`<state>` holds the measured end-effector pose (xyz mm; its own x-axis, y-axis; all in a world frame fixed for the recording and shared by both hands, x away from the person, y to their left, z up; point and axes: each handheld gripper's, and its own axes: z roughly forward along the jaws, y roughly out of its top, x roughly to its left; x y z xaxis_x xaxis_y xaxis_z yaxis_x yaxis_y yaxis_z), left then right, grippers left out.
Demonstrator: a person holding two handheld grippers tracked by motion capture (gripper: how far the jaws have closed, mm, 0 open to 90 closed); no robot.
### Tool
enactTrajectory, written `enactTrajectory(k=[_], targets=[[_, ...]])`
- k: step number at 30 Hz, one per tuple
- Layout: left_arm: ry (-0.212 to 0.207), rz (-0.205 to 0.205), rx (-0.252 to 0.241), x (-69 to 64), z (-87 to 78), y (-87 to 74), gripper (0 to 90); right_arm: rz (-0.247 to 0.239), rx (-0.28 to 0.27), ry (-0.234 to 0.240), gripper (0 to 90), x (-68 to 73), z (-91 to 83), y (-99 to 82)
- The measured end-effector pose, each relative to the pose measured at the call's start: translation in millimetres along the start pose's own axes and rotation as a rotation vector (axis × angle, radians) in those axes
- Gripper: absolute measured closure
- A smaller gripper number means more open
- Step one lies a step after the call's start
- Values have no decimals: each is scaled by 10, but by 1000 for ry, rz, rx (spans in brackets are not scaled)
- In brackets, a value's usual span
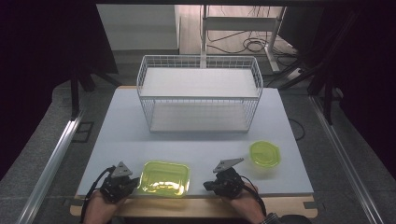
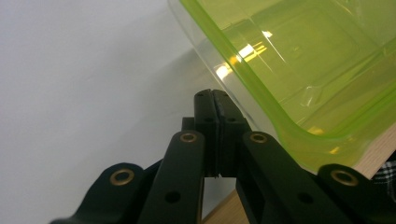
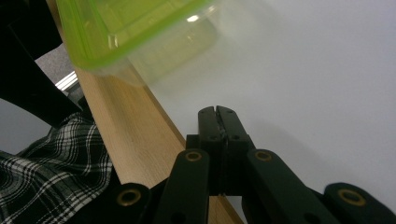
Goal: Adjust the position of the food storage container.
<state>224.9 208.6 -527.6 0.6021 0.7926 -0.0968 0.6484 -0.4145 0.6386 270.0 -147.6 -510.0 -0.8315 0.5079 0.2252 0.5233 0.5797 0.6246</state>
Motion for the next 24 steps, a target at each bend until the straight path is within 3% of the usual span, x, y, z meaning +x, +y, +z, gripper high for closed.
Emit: enactTrajectory(k=[12,24], targets=[[-63,66,-11,-265,212,230,896,6,-9,-11,891,-66,-21,-2],[-108,91,-27,-445,372,386,892,29,-24,-99,890,-299,-114,-9]])
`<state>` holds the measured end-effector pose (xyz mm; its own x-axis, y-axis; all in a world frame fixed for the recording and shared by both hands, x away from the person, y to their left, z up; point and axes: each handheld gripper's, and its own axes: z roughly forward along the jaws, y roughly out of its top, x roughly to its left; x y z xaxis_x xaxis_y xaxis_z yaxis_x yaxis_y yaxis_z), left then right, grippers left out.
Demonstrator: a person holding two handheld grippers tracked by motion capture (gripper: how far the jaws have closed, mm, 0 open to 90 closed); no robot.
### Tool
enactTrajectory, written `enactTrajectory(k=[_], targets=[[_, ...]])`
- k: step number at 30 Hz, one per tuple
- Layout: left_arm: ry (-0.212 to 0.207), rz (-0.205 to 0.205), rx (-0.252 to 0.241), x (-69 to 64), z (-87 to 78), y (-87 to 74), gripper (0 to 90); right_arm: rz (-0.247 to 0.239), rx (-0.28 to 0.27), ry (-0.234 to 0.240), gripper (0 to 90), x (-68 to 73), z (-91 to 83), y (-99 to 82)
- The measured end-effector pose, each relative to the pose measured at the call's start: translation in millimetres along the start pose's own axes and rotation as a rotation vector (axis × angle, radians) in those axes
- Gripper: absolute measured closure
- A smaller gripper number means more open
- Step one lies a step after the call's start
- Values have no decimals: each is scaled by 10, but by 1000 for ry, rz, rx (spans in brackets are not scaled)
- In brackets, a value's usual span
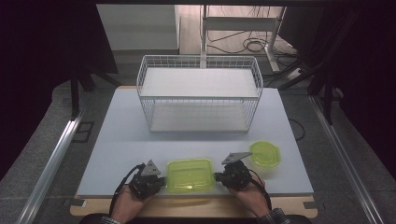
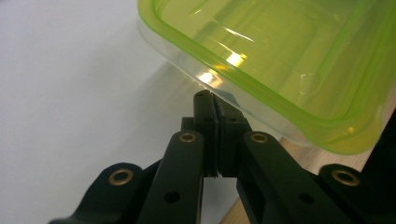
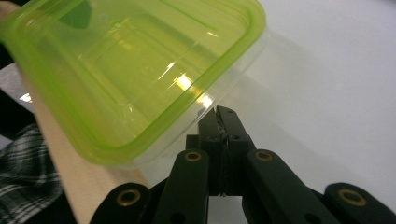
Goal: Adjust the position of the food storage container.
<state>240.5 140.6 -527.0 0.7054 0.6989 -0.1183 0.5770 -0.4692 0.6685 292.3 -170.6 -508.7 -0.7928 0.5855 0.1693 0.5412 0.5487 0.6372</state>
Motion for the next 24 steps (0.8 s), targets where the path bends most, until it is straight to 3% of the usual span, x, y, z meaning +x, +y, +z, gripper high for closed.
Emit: enactTrajectory(k=[7,11,13,17,18,20,24], targets=[[-8,19,-12,-95,60,55,856,23,-8,-42,888,-166,-34,-12],[40,0,-34,-10,-31,-7,774,8,-18,-68,858,-186,-98,-19],[58,-15,-42,31,-82,-46,699,13,-29,-80,813,-202,-146,-34],[93,1,-55,37,-164,-88,478,17,-45,-102,722,-231,-205,-61],[106,9,-58,35,-194,-114,478,20,-53,-111,681,-232,-223,-69],[116,13,-63,38,-234,-173,315,15,-78,-121,524,-224,-284,-98],[157,23,-81,49,-281,-218,179,9,-90,-123,414,-225,-338,-142]])
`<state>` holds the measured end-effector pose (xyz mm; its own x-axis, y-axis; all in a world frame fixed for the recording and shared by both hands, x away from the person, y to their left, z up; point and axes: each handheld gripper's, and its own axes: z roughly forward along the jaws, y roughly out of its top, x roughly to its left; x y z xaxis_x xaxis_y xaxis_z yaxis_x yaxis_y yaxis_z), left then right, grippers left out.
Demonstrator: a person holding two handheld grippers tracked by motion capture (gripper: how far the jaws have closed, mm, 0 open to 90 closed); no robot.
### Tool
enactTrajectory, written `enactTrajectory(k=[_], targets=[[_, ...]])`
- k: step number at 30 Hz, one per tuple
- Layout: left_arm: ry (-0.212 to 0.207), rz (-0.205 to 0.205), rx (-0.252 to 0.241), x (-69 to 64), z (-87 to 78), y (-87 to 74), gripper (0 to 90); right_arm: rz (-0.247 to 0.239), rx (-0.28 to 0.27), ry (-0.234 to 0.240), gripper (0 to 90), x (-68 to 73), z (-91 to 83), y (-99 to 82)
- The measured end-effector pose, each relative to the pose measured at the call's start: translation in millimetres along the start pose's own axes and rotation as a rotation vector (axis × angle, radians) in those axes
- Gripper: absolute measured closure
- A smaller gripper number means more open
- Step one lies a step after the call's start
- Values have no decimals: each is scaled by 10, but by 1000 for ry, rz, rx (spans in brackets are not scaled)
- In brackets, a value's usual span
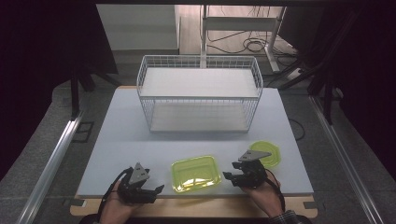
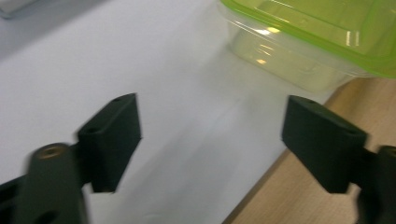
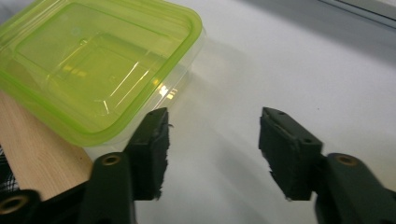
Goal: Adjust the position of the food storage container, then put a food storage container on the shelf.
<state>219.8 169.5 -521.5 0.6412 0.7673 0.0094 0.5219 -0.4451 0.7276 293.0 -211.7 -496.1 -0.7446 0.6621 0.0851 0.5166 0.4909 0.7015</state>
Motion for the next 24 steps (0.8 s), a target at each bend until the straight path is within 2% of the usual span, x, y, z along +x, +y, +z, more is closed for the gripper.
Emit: enactTrajectory(k=[3,5,9,13,19,23,24], targets=[[-14,-24,-20,35,-15,-17,113,2,-14,6,354,5,-25,4],[-13,-33,-19,44,-7,-32,99,3,-24,15,318,13,-37,16],[-13,-20,-16,49,11,-56,63,16,-36,40,276,14,-40,24],[-3,-7,-32,51,17,-64,47,44,-37,71,265,15,-43,40],[11,1,-25,63,33,-77,46,80,-17,117,256,22,-30,83],[20,11,-22,55,37,-78,46,89,-23,127,295,50,-30,141],[21,12,-22,56,37,-78,47,102,-28,146,313,50,-21,157]])
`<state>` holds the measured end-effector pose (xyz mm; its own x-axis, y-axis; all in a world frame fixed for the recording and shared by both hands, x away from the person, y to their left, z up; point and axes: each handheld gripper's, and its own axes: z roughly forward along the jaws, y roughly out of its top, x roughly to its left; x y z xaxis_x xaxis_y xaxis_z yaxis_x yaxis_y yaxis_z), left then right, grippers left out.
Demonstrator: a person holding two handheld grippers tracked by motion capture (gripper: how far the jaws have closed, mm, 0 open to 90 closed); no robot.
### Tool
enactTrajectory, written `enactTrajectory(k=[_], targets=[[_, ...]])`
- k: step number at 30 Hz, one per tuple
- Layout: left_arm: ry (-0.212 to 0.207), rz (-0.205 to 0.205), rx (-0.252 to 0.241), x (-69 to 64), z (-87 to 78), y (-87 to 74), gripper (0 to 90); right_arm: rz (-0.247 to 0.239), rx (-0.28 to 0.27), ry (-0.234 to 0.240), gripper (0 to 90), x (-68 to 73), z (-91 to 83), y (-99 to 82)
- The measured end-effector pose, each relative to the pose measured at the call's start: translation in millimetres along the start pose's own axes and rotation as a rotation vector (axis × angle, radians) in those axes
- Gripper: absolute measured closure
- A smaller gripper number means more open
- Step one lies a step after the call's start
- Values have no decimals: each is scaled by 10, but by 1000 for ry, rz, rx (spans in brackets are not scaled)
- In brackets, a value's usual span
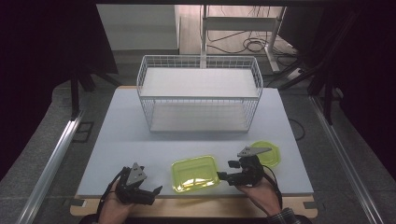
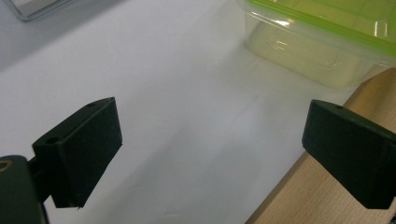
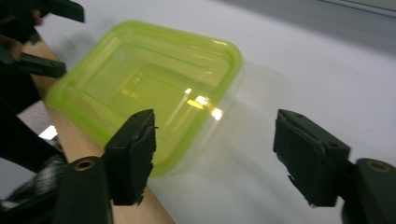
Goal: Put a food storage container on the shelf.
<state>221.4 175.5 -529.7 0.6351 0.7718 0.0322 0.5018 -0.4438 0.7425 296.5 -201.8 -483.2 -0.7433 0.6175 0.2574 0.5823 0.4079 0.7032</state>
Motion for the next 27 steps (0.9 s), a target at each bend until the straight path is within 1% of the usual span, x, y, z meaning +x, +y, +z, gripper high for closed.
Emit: enactTrajectory(k=[4,5,7,8,9,12,16,17,19,22,23,25,27], targets=[[4,4,2,9,4,-4,48,24,-6,48,367,-12,67,39],[5,5,1,11,4,-5,48,32,-3,52,384,-18,97,50],[5,4,-1,16,2,-5,48,41,9,41,425,-35,141,68],[5,5,-1,16,3,-5,48,49,9,45,440,-46,159,73],[5,6,-1,15,4,-5,48,71,17,55,453,-64,183,82],[5,11,3,7,11,-4,48,102,44,74,482,-96,247,97],[2,21,9,-2,14,-3,49,139,80,100,554,-132,321,98],[0,24,11,0,13,-3,50,159,85,118,583,-151,329,97],[0,25,12,-1,14,-3,51,188,90,137,633,-176,337,99],[1,29,12,-3,12,-2,51,236,94,175,670,-206,354,93],[1,30,12,-3,12,-2,51,270,97,199,702,-221,360,87],[1,30,12,-1,12,-1,51,307,96,236,742,-241,363,81],[2,32,13,-1,12,-1,52,333,96,267,779,-244,362,86]])
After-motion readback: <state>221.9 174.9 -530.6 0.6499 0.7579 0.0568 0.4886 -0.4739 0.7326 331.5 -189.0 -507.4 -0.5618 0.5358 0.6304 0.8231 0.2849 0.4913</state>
